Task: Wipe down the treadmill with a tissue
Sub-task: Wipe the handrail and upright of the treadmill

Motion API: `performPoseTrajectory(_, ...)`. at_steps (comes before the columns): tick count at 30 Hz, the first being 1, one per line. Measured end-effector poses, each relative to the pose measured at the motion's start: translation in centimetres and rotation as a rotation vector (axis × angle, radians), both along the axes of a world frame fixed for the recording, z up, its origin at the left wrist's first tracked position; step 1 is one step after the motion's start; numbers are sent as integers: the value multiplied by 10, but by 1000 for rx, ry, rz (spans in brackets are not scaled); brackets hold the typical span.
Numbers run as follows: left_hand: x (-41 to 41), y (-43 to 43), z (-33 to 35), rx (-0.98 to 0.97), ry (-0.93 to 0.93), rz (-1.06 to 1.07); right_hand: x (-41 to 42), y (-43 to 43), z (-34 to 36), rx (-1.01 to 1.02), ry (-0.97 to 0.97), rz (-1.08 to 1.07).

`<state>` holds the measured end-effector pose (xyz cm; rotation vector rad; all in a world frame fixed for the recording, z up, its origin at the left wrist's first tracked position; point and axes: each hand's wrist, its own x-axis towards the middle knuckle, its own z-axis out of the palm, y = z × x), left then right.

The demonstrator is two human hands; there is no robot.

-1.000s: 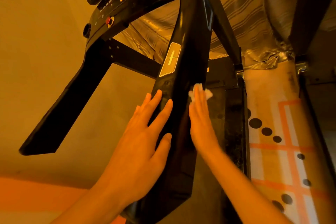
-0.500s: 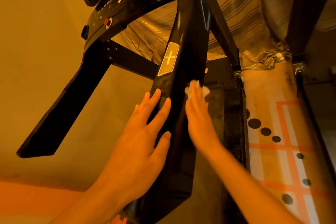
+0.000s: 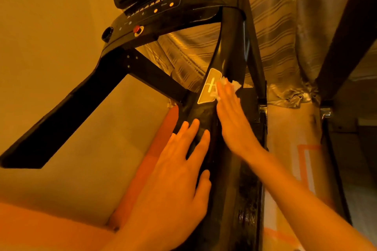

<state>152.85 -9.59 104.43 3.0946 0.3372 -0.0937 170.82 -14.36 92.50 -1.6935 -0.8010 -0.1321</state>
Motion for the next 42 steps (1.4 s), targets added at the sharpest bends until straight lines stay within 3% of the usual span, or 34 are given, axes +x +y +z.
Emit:
performPoseTrajectory(5,-1,13,-8,60,5,-20,112,23,36,-311,-162,-24)
performPoseTrajectory(8,-4,19,-20,110,-61,-91,73,13,30,-272,-311,65)
performPoseTrajectory(11,-3,21,-28,138,-110,-127,8,-12,22,-248,-326,209)
performPoseTrajectory(14,-1,23,-30,147,-121,-124,37,-13,32,-354,-459,146)
performPoseTrajectory(18,-3,22,-30,157,-127,-117,108,3,50,-465,-417,69)
performPoseTrajectory(25,-4,21,-30,171,-165,-135,-24,-28,23,-202,-352,259)
performPoseTrajectory(30,-5,18,-22,78,-106,-106,58,-11,36,-315,-371,123)
performPoseTrajectory(33,-8,18,-18,-73,-171,-94,39,-4,32,-231,-274,181)
performPoseTrajectory(36,-12,16,-11,-42,-121,-90,-4,-18,23,-182,-314,213)
performPoseTrajectory(42,-31,13,2,17,-67,-71,24,-23,38,-273,-302,150)
